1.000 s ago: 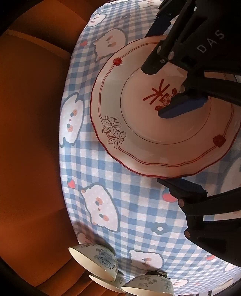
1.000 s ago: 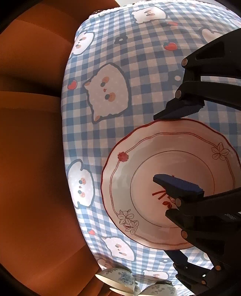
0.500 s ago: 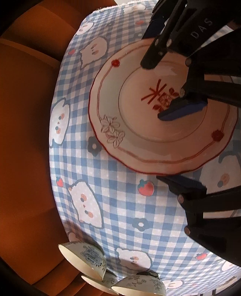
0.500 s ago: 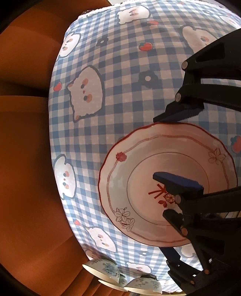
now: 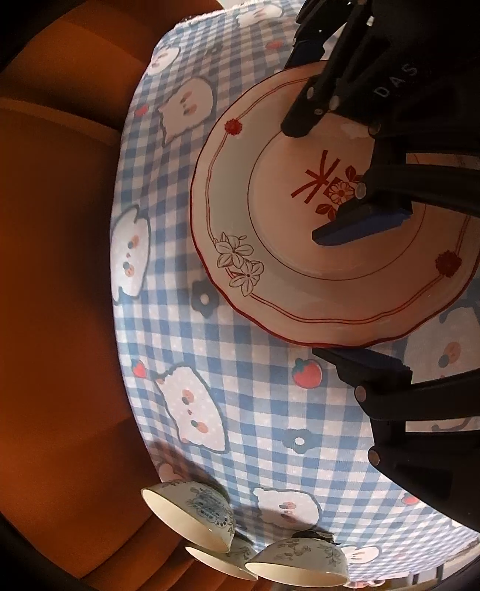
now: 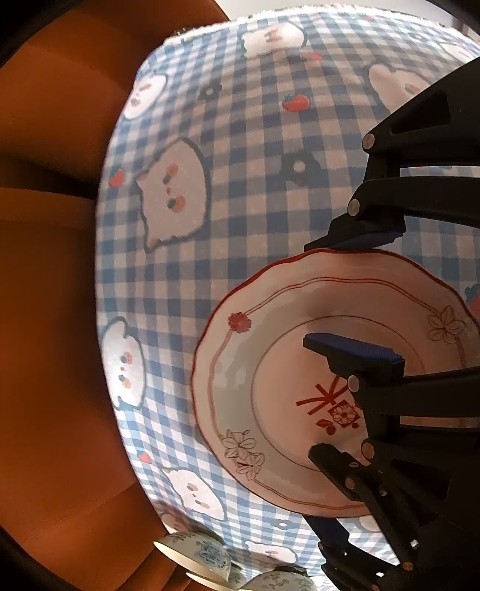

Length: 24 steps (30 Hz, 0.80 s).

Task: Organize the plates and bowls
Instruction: 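Close both grippers on the red-pattern plate rim and lift it, then carry the red-pattern plate with both grippers over the yellow-flower stack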

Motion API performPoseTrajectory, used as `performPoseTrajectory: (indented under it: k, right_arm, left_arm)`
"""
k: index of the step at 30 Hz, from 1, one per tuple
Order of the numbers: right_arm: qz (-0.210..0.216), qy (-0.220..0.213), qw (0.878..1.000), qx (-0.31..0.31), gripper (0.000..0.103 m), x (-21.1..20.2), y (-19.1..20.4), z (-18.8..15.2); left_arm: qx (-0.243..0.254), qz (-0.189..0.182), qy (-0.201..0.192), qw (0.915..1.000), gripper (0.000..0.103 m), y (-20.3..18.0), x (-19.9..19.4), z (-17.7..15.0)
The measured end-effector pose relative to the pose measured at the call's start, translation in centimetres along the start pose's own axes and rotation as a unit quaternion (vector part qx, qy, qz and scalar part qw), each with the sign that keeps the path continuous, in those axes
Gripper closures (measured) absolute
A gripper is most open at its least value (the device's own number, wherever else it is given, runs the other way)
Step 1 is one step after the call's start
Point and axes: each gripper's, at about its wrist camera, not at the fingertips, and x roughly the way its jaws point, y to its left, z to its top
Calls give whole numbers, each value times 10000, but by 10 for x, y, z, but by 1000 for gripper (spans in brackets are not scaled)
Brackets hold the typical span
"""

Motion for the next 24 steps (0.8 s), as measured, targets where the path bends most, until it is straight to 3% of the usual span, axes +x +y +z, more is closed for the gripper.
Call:
performPoseTrajectory:
  k: [11, 24]
  right_arm:
    - [-74, -349, 9992, 179, 58, -55, 3, -12]
    - [-307, -453, 9975, 451, 58, -117, 25, -77]
  left_arm:
    - [174, -106, -427, 9989, 50, 12, -54, -11]
    - [581, -366, -590, 9959, 50, 30, -107, -69]
